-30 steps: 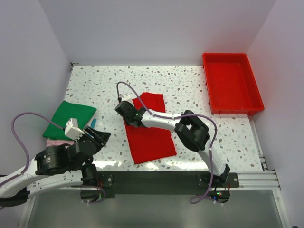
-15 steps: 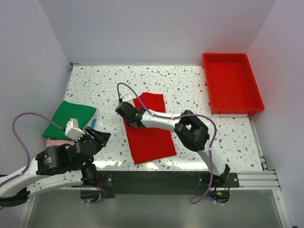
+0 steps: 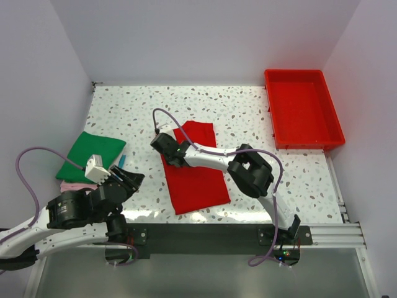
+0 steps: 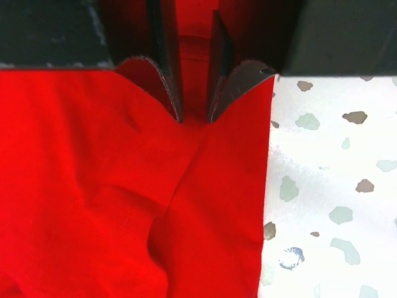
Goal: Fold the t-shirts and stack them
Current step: Fold the tshirt
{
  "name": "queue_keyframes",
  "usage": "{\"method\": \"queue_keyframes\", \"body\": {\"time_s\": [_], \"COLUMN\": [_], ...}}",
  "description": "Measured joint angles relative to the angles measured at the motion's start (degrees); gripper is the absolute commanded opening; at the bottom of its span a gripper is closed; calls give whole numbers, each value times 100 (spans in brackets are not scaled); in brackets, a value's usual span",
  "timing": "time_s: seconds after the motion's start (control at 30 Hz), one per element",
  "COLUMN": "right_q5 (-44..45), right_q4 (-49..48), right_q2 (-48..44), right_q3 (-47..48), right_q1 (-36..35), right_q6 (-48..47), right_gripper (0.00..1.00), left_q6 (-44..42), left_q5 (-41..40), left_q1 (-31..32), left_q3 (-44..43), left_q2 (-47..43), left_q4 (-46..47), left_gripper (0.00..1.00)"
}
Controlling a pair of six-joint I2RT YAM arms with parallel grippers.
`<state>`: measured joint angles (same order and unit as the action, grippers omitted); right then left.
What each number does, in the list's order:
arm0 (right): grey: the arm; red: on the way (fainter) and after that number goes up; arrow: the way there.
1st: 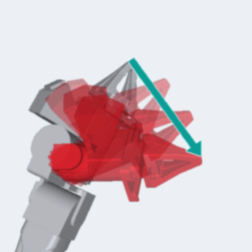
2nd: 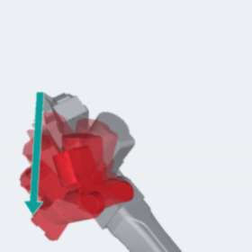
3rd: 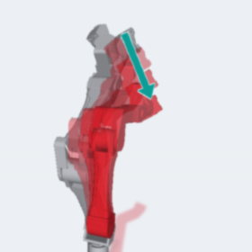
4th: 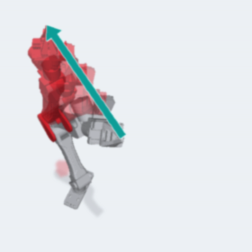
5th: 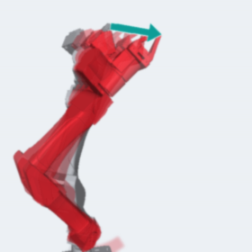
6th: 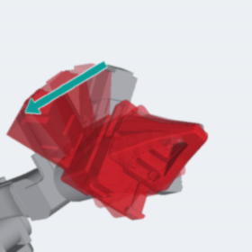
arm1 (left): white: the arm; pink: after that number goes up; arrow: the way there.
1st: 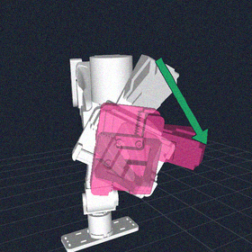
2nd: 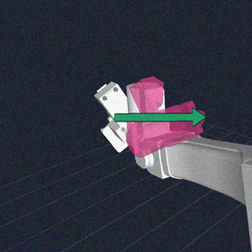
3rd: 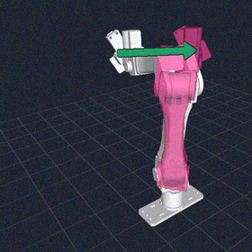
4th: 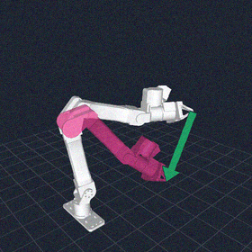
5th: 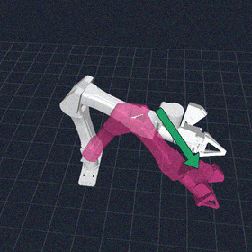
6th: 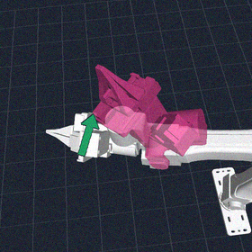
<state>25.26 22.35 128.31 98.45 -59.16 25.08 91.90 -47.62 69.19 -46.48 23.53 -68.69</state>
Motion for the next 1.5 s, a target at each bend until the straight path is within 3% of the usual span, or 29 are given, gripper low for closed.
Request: {"method": "queue_keyframes", "body": {"time_s": [0.47, 0.63, 0.7, 0.9, 1.23, 1.5], "right_q5": [-87, -94, -94, -94, -79, -87], "right_q4": [59, 59, 59, 59, -52, -144], "right_q2": [0, 0, 0, 0, -94, -734], "right_q3": [2, 2, 2, 2, -197, -570], "right_q1": [0, 0, 0, 0, -4, -4], "right_q6": [35, 39, 42, 83, 83, 87], "right_gripper": [34, 26, 16, 3, 0, 0], "left_q6": [2, 4, 4, 4, 7, 7], "left_q5": [-22, -22, -22, -22, -24, -42], "left_q1": [0, 0, 0, 0, 0, 0], "left_q3": [22, 42, 42, 42, 42, 42], "left_q2": [0, -4, -9, -33, -68, -101], "left_q4": [-2, -4, -7, -9, -39, -94], "left_gripper": [53, 52, 52, 52, 52, 52]}}
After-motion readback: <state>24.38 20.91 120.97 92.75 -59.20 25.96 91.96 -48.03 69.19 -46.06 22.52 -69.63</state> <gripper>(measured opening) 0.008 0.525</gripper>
